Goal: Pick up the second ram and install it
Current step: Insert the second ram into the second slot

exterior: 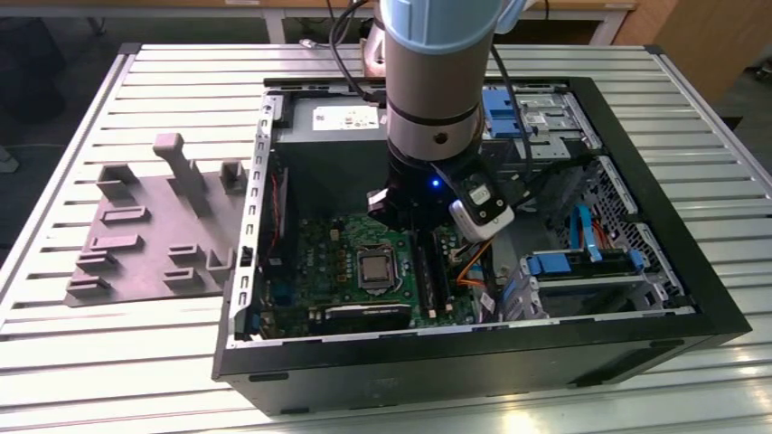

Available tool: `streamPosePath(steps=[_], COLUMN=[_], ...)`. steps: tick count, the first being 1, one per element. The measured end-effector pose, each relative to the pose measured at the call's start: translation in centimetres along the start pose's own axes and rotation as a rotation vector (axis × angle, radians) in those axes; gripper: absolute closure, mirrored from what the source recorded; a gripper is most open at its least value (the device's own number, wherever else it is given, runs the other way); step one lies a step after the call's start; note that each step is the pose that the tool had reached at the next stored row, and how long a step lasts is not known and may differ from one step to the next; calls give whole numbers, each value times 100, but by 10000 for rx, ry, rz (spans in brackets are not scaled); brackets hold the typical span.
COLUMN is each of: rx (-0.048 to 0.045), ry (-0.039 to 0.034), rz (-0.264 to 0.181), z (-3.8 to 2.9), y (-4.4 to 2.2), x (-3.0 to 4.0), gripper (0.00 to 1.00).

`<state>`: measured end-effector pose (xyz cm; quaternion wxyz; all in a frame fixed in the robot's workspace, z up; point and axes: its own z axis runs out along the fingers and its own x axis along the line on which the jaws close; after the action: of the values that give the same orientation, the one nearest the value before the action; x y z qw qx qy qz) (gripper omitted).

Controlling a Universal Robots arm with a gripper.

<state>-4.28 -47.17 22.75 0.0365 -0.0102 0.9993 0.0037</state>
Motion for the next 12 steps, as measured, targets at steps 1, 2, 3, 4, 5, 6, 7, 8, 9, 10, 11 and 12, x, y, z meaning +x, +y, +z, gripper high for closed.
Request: streamPosePath(steps=[1, 2, 3, 4, 5, 6, 7, 8, 9, 10, 11, 12], rx=[8, 9, 10, 10, 10, 10, 9, 10, 11, 8, 8, 9], ry=[0, 0, 0, 0, 0, 0, 0, 0, 0, -1, -1, 0], rz=[2, 3, 4, 6, 6, 5, 5, 5, 5, 6, 6, 7], z=[0, -1, -1, 0, 0, 2, 3, 4, 4, 8, 11, 12], y=[0, 0, 0, 0, 0, 0, 0, 0, 0, 0, 0, 0], x=[0, 0, 0, -2, -5, -10, -15, -19, -19, -19, -19, -19], gripper=[88, 88, 88, 88, 88, 88, 88, 88, 88, 88, 88, 88])
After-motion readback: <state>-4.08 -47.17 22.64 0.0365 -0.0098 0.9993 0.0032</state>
